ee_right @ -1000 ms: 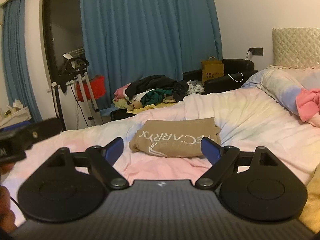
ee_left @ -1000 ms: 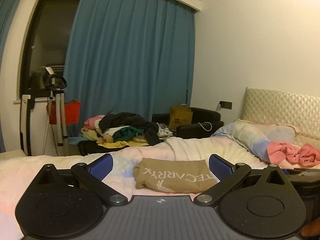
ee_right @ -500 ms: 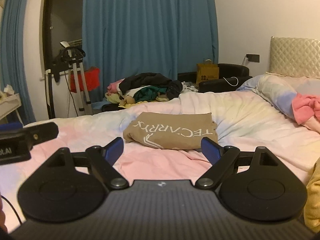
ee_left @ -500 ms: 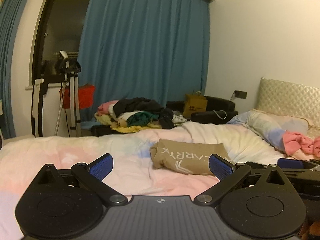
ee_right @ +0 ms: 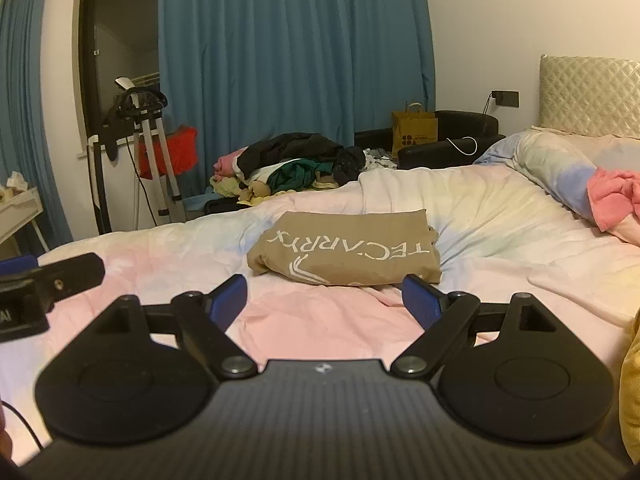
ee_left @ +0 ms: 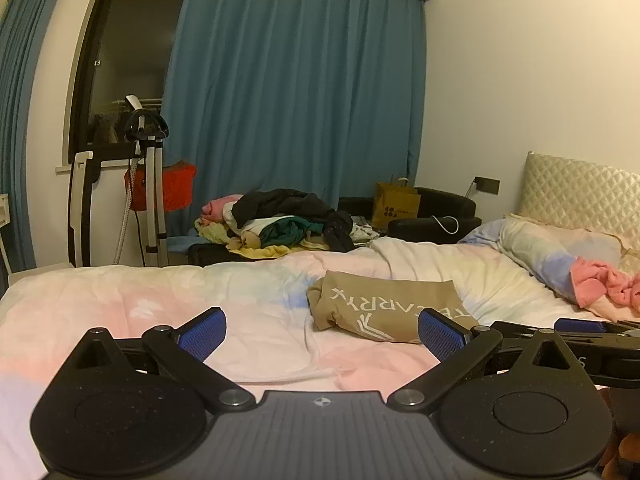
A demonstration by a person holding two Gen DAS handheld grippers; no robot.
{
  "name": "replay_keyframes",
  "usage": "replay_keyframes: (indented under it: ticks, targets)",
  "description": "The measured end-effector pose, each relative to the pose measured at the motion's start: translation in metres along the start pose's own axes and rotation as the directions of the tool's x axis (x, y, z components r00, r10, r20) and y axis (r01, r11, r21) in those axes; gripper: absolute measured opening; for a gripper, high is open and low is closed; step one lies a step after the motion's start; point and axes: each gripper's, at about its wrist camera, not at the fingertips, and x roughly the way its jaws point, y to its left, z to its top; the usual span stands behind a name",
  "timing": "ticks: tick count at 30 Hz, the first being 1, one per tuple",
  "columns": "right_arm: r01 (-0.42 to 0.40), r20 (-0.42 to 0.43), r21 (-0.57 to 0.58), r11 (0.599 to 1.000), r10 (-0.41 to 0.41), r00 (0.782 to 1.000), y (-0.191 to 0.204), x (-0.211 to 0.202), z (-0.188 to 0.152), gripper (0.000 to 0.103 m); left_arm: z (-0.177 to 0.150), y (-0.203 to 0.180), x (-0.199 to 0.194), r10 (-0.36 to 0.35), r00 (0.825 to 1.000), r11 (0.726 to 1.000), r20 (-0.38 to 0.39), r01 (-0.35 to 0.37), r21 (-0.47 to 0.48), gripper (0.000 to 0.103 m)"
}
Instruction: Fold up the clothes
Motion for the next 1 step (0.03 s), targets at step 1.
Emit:
replay_keyframes:
  ticks: [1]
  targets:
    - [0.001,0.002,0.002,1.000,-0.001,1.000,-0.0001,-0.0004,0.0000,0.086,-0.0001,0.0006,0.0001,0.001,1.000,1.000,-0.001,-0.001,-0.001,0.103]
